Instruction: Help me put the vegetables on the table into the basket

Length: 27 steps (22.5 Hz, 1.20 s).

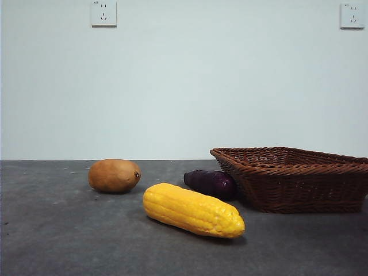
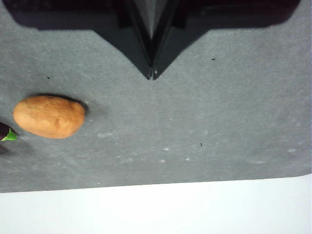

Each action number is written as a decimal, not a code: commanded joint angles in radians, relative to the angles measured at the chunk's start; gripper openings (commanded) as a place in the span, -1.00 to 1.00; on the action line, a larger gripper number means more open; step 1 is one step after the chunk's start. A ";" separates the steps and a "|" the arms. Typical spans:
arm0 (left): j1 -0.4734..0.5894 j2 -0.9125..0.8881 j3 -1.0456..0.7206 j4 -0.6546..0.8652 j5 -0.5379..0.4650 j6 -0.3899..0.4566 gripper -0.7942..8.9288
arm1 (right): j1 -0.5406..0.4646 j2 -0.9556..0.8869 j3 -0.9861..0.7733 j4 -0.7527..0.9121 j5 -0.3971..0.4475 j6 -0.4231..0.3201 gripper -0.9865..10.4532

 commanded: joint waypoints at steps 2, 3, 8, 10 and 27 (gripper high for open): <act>0.003 -0.002 -0.011 0.006 0.000 -0.006 -0.84 | -0.001 -0.002 -0.010 0.004 -0.003 0.002 -0.83; 0.003 -0.002 -0.011 0.006 0.000 -0.006 -0.84 | -0.001 -0.002 -0.010 0.004 -0.003 0.011 -0.83; 0.003 -0.002 -0.011 0.007 0.000 -0.006 -0.84 | -0.001 -0.002 -0.010 0.002 -0.003 0.148 -0.83; 0.003 -0.002 -0.011 0.006 0.000 -0.006 -0.84 | -0.001 -0.002 -0.010 0.002 -0.003 0.200 -0.83; 0.003 -0.002 0.005 0.007 0.039 -0.049 -0.85 | -0.001 -0.002 0.051 -0.047 -0.044 0.348 -0.84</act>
